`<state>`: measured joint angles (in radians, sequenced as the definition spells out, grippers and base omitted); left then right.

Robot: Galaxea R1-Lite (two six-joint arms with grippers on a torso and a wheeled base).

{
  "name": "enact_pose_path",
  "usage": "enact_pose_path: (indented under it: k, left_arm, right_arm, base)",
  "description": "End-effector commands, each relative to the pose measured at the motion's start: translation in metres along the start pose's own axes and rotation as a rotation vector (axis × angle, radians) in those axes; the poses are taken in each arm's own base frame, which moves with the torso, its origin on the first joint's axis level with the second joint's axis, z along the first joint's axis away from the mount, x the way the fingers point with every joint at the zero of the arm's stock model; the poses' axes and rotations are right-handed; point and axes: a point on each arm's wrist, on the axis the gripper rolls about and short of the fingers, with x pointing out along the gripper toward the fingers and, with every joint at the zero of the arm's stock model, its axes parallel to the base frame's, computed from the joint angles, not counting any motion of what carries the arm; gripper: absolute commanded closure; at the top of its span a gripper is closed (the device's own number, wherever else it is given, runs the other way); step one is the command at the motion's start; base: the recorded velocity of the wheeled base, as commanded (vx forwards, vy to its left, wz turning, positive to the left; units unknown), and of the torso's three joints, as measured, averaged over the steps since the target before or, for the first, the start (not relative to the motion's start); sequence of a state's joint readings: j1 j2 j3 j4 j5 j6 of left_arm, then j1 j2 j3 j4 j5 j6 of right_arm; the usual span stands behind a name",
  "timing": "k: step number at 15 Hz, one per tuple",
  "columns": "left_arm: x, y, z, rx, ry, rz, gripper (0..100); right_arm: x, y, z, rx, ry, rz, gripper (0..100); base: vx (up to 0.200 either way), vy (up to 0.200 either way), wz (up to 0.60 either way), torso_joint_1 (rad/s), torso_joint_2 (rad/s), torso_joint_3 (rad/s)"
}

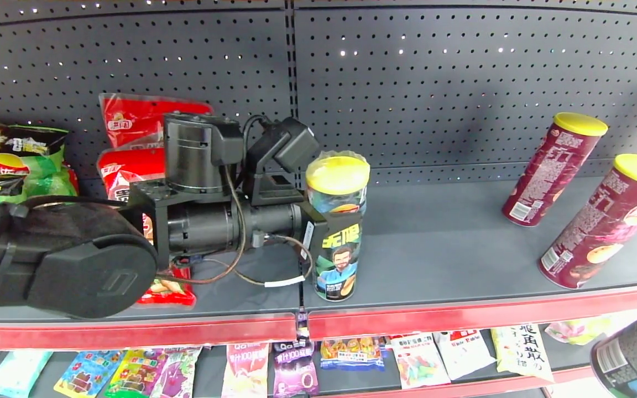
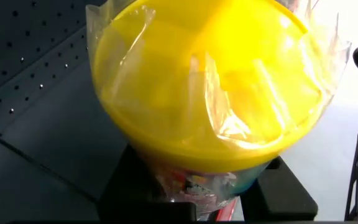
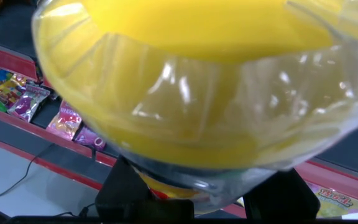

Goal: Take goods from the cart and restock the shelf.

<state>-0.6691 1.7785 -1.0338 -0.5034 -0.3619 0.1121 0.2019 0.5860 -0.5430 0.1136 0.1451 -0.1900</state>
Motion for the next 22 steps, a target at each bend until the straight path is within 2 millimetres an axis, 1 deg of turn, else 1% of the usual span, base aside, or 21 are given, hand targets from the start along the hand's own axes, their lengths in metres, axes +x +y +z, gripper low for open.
enact_pose_path:
  k: [1,5,18,19,22]
  left_arm:
    - [-0.001,-0.003,-0.001,0.001,0.005,-0.003,100]
    - [0.0,-0.006,-0.003,0.002,0.013,-0.007,100]
    - [0.0,-0.006,-0.013,-0.01,0.047,0.023,100]
    - [0.0,-0.007,-0.012,-0.011,0.047,0.022,0]
    - [-0.001,-0.007,-0.012,-0.012,0.046,0.023,0]
  right_arm:
    - [0.0,0.0,0.0,0.0,0.001,0.001,100]
    - [0.0,0.0,0.0,0.0,0.0,0.001,100]
    - [0.0,0.0,0.0,0.0,0.001,0.001,100]
    - [0.0,0.0,0.0,0.0,0.0,0.001,100]
    - [0.0,0.0,0.0,0.0,0.001,0.001,100]
  base:
    - [0.0,0.0,0.0,0.0,0.0,0.0]
    - [0.0,0.0,0.0,0.0,0.0,0.0]
    - [0.0,0.0,0.0,0.0,0.0,0.0]
    - [0.0,0.0,0.0,0.0,0.0,0.0]
    - [0.0,0.0,0.0,0.0,0.0,0.0]
